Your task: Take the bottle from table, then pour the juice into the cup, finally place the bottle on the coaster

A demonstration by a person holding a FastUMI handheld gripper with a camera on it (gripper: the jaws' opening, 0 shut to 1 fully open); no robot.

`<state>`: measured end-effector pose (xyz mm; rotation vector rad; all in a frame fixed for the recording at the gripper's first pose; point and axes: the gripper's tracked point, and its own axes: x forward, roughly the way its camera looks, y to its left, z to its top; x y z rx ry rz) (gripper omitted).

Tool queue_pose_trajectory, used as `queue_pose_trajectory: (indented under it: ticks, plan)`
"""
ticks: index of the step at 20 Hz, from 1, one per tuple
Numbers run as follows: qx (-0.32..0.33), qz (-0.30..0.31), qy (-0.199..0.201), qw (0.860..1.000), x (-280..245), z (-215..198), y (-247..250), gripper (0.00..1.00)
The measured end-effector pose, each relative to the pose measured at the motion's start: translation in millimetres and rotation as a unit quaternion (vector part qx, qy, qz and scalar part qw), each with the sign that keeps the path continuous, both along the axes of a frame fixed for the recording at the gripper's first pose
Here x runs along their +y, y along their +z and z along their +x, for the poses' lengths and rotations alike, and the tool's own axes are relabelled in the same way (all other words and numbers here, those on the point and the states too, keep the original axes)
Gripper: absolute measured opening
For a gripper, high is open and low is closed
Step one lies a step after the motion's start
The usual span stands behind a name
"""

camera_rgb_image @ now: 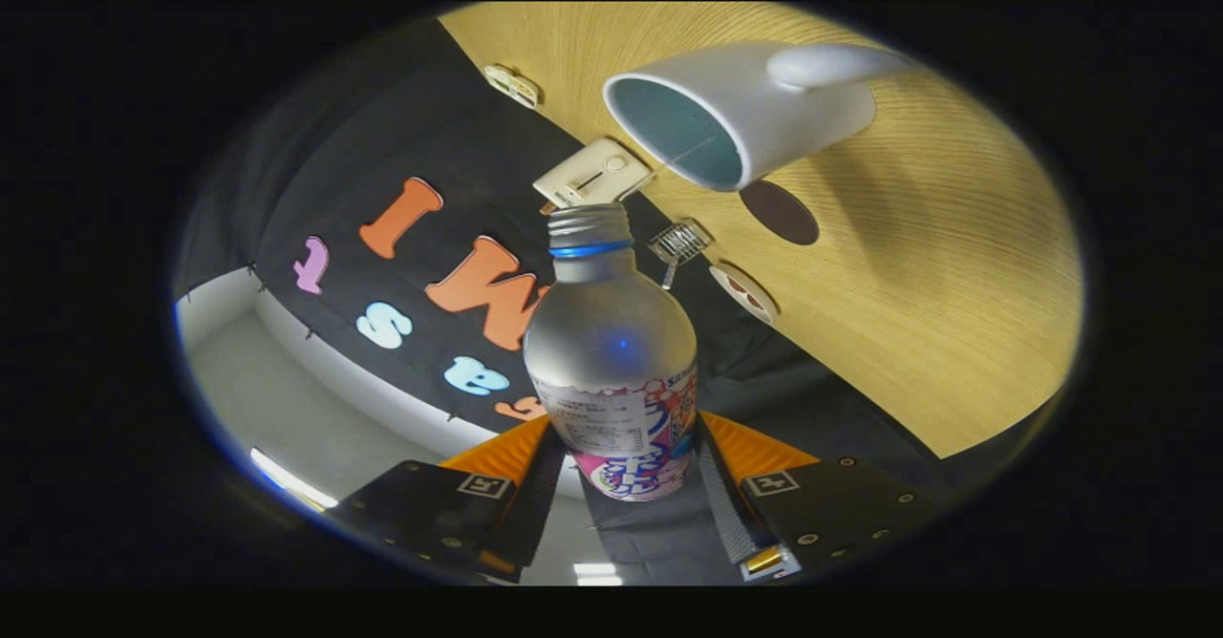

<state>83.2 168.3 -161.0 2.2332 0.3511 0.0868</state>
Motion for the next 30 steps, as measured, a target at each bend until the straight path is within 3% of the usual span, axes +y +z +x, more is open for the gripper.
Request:
queue_pose_trajectory:
  ticks: [5, 11, 16, 22, 28, 30]
  plan:
    - [0.014, -0.028, 0.0, 1.0, -1, -8, -13, 0.73]
    - [0.024, -0.121, 0.015, 0.992, 0, -9, -32, 0.73]
    - [0.046, -0.268, 0.063, 0.96, 3, -14, -66, 0.73]
    - [0.029, -0.436, 0.082, 0.896, -12, -14, -70, 0.73]
    - [-0.03, -0.591, 0.108, 0.799, -20, 1, -51, 0.73]
    - [-0.042, -0.622, 0.117, 0.773, -19, 8, -48, 0.73]
